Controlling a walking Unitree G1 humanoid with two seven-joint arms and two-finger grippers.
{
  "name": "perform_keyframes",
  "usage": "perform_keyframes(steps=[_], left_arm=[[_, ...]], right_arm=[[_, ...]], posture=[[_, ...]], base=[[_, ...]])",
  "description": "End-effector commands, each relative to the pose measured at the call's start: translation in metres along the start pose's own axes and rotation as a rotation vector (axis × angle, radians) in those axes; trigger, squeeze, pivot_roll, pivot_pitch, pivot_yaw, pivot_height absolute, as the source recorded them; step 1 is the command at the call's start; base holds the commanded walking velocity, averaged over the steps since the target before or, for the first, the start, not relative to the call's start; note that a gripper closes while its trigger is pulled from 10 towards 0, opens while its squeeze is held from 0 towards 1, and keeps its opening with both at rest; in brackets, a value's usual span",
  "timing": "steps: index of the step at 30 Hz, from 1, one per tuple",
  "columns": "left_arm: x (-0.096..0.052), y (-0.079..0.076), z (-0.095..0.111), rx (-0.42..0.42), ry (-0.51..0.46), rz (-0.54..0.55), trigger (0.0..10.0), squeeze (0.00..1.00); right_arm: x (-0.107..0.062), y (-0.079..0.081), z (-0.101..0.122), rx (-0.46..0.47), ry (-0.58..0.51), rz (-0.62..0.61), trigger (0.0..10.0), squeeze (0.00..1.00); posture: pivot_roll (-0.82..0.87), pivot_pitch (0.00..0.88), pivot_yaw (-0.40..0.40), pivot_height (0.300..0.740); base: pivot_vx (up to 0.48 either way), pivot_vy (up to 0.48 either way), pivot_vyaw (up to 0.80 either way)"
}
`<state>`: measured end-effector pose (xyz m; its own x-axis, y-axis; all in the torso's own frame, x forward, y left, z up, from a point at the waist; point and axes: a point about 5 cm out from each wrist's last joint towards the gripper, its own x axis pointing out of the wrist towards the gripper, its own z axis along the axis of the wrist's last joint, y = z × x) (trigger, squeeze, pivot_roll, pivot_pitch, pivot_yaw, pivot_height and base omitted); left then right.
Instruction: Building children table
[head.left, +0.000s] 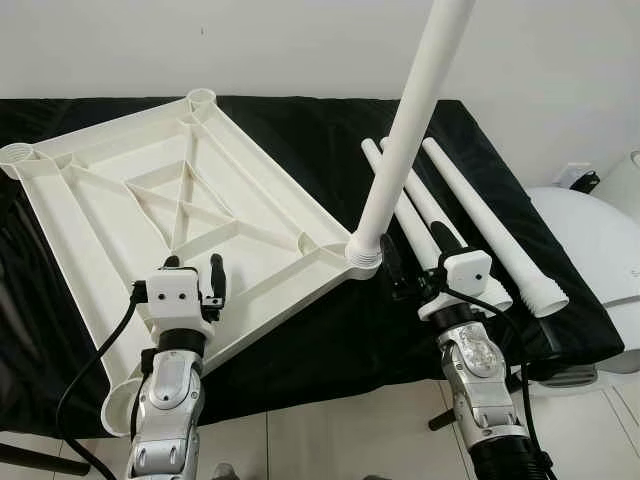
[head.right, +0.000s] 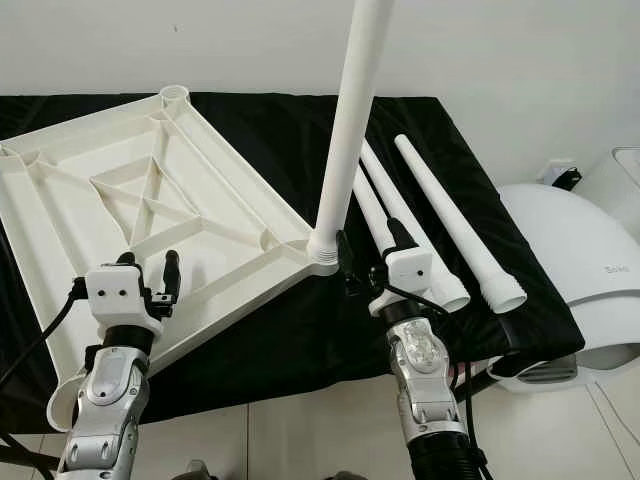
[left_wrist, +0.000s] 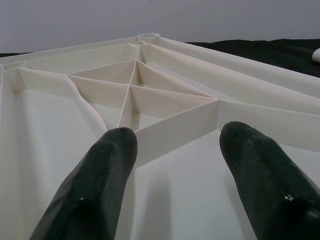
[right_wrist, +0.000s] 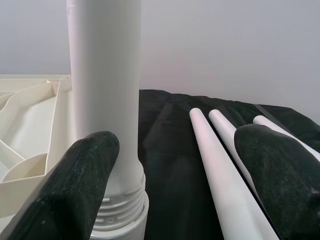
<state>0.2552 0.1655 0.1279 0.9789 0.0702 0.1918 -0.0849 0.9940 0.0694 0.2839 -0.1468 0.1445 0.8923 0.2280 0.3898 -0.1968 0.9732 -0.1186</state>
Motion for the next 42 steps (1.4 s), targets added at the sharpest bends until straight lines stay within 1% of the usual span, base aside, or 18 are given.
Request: perform_keyframes(steps=[1, 24, 42], left_arm=[[-0.0066, 0.0001, -0.0125, 0.002, 0.069, 0.015, 10.0, 0.0], [-0.0056, 0.0025, -0.0104, 0.005, 0.064, 0.02, 10.0, 0.0], [-0.0047, 0.0006, -0.0093, 0.001, 0.062, 0.012, 10.0, 0.0]], right_arm=[[-0.0011, -0.0006, -0.0033, 0.01, 0.013, 0.001, 10.0, 0.0], [-0.0002, 0.0009, -0.0032, 0.027, 0.017, 0.014, 10.0, 0.0], [0.0018, -0.0007, -0.0016, 0.023, 0.01, 0.015, 10.0, 0.0]], posture=[[0.07, 0.093, -0.073, 0.74], [0.08, 0.109, -0.074, 0.74], [0.07, 0.114, -0.079, 0.74]], base=[[0.0, 0.0, 0.0], [0.0, 0.0, 0.0], [0.0, 0.0, 0.0]])
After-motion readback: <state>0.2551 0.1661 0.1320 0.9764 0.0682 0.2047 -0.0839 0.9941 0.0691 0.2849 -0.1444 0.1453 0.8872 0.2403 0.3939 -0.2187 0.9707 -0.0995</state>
